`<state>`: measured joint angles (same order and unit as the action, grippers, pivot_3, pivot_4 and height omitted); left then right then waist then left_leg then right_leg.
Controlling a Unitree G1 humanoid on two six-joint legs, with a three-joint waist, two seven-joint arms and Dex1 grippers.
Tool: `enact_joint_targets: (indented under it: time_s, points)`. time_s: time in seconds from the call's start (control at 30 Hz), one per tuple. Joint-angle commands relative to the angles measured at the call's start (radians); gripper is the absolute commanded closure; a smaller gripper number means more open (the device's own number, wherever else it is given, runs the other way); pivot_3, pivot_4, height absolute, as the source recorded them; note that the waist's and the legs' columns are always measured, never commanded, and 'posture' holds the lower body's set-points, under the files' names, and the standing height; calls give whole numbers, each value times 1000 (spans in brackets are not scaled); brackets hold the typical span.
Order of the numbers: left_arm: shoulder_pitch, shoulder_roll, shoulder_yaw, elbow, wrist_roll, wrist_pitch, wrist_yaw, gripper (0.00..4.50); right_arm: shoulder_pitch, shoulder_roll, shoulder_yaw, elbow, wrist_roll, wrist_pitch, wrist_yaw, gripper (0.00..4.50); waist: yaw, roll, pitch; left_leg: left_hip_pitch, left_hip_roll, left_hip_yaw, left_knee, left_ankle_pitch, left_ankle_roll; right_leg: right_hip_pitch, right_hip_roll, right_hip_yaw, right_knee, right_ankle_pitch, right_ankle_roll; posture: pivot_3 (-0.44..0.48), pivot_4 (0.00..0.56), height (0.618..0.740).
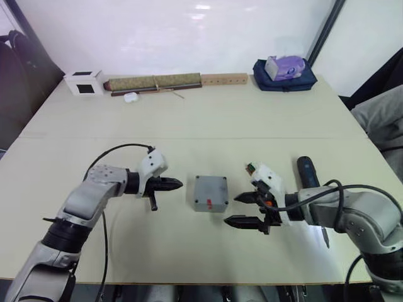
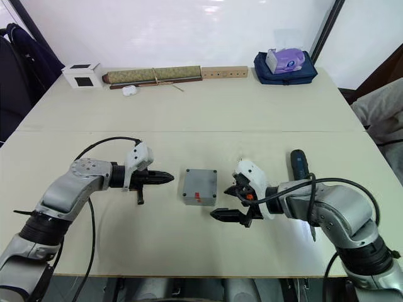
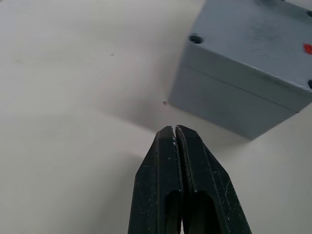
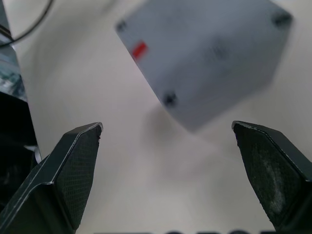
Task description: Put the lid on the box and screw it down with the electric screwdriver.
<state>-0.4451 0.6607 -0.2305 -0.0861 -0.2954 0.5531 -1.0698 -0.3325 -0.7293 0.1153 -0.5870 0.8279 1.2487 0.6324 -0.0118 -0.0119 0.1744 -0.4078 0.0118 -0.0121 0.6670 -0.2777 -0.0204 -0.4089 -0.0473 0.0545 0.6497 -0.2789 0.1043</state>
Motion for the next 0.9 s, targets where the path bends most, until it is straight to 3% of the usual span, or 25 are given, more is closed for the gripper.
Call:
enact_joint_targets:
  time_s: [0.03,0.37,0.63,0.9]
  points:
    - [-18,-20,-32,4,37,-43,6,4500,-13,21,19,-17,-16,-28,-11,84,-1,0,0,0,0,0,0,0,0,0,0,0,0,0,0,0,150,740]
    - [-98,-114,-82,79,100,-101,9,4500,33,58,13,-81,39,-9,-5,84,-1,0,0,0,0,-1,0,0,0,0,1,-1,1,0,0,0,150,740]
    - [-70,16,-45,116,117,-109,-64,4500,45,-125,-31,-67,-44,-83,47,84,-6,0,0,0,0,-1,0,0,0,0,2,-2,1,0,0,0,150,740]
    - [56,71,-48,-76,45,0,-101,4500,-15,-116,75,51,-209,-239,75,84,-1,0,0,0,1,-1,-1,0,0,0,0,-1,1,0,0,0,150,740]
